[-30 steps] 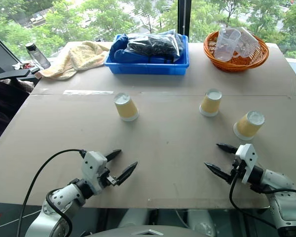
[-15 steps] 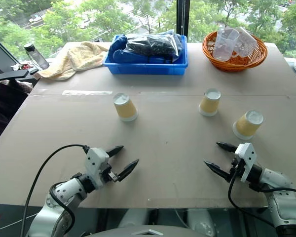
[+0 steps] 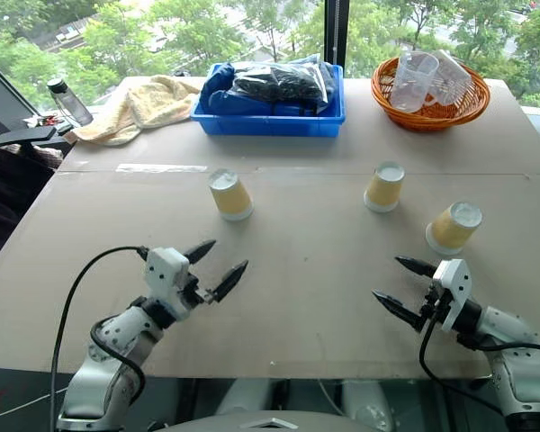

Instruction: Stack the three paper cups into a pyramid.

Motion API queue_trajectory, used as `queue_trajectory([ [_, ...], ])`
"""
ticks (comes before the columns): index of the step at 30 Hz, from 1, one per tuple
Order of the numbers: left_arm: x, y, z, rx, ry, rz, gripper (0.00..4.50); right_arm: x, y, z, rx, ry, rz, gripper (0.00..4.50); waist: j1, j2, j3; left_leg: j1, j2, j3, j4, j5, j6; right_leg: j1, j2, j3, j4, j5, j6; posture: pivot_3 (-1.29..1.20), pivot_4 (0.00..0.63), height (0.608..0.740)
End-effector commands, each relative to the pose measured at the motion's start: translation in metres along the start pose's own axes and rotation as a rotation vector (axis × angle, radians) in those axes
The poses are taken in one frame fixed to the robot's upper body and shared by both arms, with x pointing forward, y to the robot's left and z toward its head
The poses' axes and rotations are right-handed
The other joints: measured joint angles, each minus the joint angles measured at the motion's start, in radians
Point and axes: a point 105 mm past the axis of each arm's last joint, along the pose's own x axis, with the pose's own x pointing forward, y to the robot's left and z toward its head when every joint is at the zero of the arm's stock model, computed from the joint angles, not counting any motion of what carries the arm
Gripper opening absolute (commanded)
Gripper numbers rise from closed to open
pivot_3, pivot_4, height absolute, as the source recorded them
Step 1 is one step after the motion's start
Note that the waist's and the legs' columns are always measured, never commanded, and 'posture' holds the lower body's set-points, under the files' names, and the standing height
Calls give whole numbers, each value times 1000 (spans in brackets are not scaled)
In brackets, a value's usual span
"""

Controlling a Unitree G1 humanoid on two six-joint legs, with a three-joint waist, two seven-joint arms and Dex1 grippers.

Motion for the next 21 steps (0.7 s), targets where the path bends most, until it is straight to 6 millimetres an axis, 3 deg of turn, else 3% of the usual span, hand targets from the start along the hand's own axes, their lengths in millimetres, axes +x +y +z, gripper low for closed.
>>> queue_trajectory([
  [1, 17, 27, 20, 31, -75, 164, 4470, 5, 2, 30, -49, -86, 34, 4500, 2, 0, 0, 0, 0, 0, 2, 0, 0, 0, 0, 0, 1, 0, 0, 0, 150, 740],
  [8, 58, 41, 22, 53, -95, 263, 4470, 24, 11, 74, -73, -216, 80, 4500, -1, -2, 1, -1, 0, -1, 11, 0, 0, -1, 1, 0, 10, 0, 0, 0, 150, 740],
  [21, 100, 43, 15, 86, -95, 184, 4470, 24, 7, 92, -81, -275, 21, 4500, 7, -3, 2, -5, -1, -1, 12, 2, -4, -4, 1, -1, 12, 0, 0, 0, 150, 740],
])
